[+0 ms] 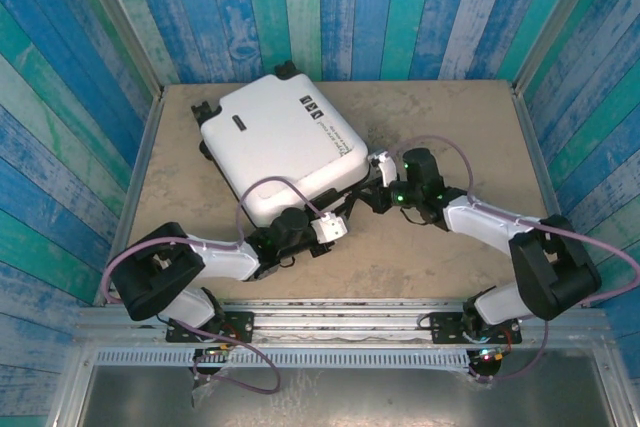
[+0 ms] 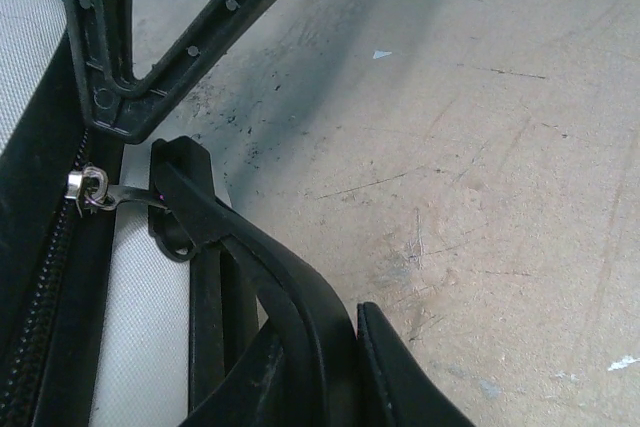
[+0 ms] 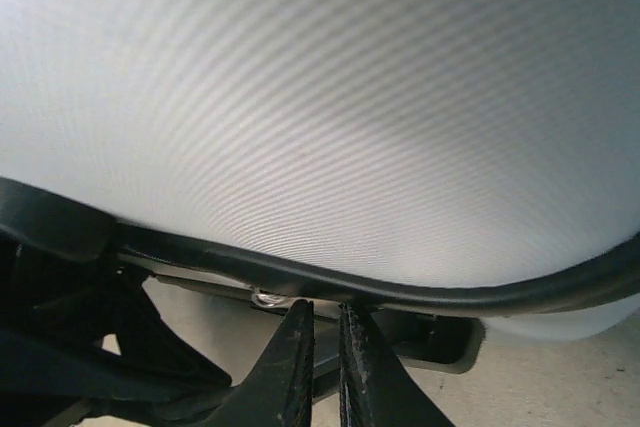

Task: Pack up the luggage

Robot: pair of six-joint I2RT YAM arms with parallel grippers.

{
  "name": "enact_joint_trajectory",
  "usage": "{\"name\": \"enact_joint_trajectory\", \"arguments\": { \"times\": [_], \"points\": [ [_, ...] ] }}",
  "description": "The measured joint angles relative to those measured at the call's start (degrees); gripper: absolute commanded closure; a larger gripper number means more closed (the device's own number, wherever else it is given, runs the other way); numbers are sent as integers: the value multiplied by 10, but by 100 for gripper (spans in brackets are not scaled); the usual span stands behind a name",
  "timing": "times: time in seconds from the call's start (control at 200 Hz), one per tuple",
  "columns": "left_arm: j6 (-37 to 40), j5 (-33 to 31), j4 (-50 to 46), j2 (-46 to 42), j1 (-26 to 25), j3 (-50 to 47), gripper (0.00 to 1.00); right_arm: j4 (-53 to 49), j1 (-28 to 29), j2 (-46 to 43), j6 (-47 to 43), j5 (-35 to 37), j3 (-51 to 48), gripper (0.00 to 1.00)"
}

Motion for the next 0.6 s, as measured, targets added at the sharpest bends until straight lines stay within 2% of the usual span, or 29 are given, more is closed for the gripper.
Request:
{"name": "enact_joint_trajectory", "arguments": {
  "times": [0.601],
  "points": [
    [4, 2, -7, 12, 0, 11, 100, 27, 28, 15, 20, 21, 1, 88]
  ]
}}
